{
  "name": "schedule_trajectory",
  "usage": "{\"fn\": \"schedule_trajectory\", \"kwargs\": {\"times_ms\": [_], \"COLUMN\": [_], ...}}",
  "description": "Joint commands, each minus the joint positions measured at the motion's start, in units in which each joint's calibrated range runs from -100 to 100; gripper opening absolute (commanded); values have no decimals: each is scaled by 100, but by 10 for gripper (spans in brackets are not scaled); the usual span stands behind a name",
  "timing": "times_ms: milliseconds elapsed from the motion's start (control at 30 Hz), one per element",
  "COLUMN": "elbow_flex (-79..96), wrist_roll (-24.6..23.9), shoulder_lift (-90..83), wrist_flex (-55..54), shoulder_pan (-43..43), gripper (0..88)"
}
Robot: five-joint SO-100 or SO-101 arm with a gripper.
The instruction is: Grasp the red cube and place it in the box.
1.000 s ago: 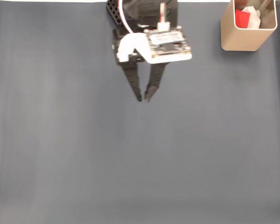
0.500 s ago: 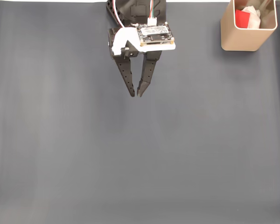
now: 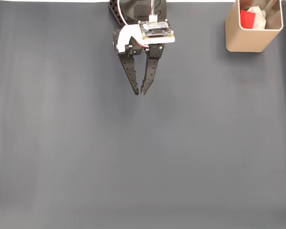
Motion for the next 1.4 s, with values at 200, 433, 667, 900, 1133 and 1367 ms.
{"fn": "schedule_trajectory", "kwargs": {"times_ms": [200, 433, 667, 900, 1133, 1367], "elbow_flex": [712, 1187, 1752, 1926, 1926, 1935], "wrist_roll": [-112, -137, -151, -234, -313, -366], "shoulder_lift": [-792, -1156, -1563, -1572, -1572, -1581], "wrist_flex": [-191, -174, -207, 194, 998, 1547], "shoulder_pan": [95, 237, 372, 393, 415, 408], "gripper": [3, 3, 3, 3, 3, 3]}}
